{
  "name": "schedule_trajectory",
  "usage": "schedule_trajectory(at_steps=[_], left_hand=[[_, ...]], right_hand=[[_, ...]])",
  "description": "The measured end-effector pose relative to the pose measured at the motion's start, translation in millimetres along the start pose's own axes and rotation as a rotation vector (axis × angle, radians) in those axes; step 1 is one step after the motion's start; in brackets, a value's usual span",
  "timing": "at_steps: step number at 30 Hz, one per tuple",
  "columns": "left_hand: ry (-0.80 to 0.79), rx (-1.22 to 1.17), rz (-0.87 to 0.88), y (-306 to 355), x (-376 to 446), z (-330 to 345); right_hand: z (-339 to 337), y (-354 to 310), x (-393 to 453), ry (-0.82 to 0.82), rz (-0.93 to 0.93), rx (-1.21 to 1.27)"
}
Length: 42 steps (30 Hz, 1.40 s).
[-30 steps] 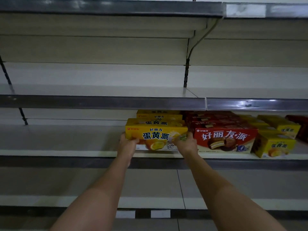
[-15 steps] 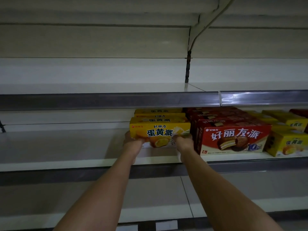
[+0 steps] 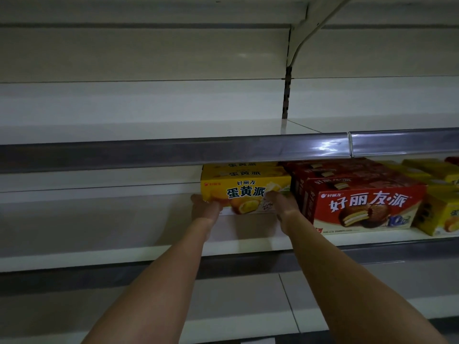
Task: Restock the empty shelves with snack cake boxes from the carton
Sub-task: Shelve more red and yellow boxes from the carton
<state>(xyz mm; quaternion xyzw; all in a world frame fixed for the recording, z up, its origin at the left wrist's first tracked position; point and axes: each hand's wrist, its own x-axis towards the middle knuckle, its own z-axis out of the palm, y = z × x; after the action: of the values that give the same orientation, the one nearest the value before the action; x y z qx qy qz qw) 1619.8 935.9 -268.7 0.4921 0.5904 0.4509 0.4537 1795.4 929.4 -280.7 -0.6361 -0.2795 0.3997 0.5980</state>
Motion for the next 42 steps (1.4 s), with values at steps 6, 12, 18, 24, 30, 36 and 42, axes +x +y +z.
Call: schedule_trajectory(at_steps=[6, 12, 18, 24, 30, 36, 42], left_hand=[[0.002, 0.05, -0.004, -7.4, -3.9, -2.5], [0.086, 0.135, -0.02, 0.3, -38.2, -7.4], [0.078, 0.252, -0.017, 7.9, -83.8, -8.6], [0.041, 0.384, 0.102, 11.6, -132.6, 0.4], [-0.11, 0.441, 0.142, -13.7, -181.2, 7.0], [-0.309, 0.52, 0.079, -63.9, -243.7, 24.6], [-0.582, 0.598, 0.098, -103.3, -322.4, 68.3]], right_hand=[[-5.2, -2.0, -21.7, -0.041, -0.073, -0.073], [-26.4, -12.3, -59.0, -0.089, -0.079, -0.266], [-58.0, -19.5, -88.9, -0.179, -0.053, -0.457], [-97.1, -18.7, -134.8, -0.151, -0.047, -0.422], [-144.6, 5.7, -196.0, -0.007, 0.008, -0.391], [-204.7, 57.7, -268.9, 0.102, 0.171, -0.392], [-282.4, 105.1, -357.7, 0.296, 0.294, -0.354]])
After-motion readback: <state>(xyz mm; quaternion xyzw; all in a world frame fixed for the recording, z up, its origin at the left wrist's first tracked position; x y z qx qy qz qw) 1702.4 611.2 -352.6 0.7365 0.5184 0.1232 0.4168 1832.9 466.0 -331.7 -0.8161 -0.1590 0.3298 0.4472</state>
